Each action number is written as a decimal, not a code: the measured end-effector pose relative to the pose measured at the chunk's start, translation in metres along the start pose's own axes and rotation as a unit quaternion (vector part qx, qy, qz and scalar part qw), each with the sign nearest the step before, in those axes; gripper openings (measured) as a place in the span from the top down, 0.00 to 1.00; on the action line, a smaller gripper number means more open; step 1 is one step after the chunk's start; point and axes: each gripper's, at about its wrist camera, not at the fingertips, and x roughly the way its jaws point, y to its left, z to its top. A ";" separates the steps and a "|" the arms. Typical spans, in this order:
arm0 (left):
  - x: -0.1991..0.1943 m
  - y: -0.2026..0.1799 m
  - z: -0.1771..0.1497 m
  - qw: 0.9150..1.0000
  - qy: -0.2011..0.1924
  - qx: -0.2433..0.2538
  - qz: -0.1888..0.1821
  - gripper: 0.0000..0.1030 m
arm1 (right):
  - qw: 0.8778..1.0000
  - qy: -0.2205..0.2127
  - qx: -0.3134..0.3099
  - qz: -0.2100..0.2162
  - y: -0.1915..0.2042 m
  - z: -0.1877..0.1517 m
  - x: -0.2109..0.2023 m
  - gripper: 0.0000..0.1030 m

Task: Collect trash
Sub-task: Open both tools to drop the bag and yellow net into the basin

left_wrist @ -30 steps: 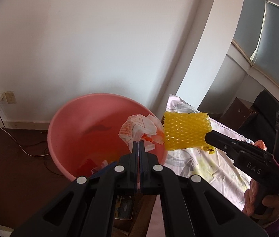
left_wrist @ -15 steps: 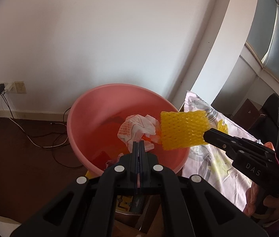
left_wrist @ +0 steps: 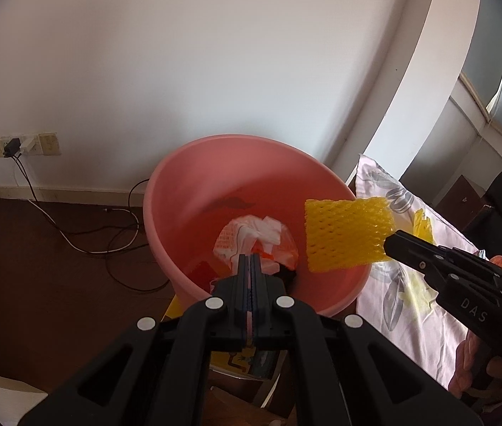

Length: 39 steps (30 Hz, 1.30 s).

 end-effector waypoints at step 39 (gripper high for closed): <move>-0.006 -0.033 0.002 0.999 -0.011 0.034 -0.020 0.73 | 0.999 -0.006 0.038 0.007 -0.020 -0.015 -0.020 0.73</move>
